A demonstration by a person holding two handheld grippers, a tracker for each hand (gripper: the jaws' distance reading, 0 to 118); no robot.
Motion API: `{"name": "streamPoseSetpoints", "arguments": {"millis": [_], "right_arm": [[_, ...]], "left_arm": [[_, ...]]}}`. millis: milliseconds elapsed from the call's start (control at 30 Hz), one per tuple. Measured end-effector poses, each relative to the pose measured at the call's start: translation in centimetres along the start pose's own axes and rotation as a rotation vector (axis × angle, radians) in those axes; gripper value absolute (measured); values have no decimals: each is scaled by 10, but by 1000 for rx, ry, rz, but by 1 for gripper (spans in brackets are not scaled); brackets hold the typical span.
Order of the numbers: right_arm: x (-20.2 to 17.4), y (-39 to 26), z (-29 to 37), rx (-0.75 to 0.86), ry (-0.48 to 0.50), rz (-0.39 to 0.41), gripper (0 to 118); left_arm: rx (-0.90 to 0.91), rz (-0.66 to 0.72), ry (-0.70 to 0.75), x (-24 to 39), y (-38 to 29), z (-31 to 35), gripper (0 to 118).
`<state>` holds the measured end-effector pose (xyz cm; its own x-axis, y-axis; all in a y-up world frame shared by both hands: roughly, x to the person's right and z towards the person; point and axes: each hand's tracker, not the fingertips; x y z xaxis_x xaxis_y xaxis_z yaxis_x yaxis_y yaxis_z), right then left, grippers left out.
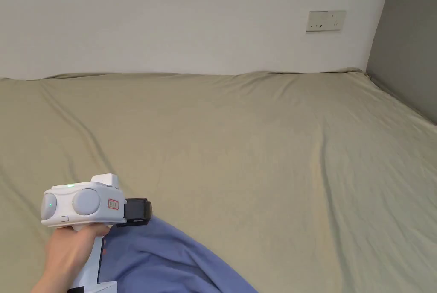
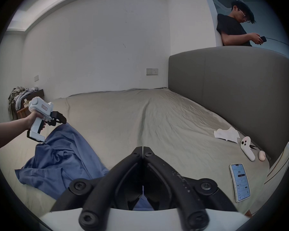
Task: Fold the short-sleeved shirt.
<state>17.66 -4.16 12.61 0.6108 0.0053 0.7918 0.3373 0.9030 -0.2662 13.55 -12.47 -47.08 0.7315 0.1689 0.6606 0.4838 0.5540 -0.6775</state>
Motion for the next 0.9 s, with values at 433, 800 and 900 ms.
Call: {"name": "streamPoseSetpoints", "arguments": {"millis": [433,800,900], "right_arm": [[25,3,-42,-160,-26,-53,82],[16,-30,-186,-593,101,-71,27],[14,-29,-176,-548,87,-59,4]], "left_arm": [[137,12,-106,14,-41,57,1],[219,-29,-120,-4,-46,111,1],[214,-17,-123,-9,-52,116,1]]}}
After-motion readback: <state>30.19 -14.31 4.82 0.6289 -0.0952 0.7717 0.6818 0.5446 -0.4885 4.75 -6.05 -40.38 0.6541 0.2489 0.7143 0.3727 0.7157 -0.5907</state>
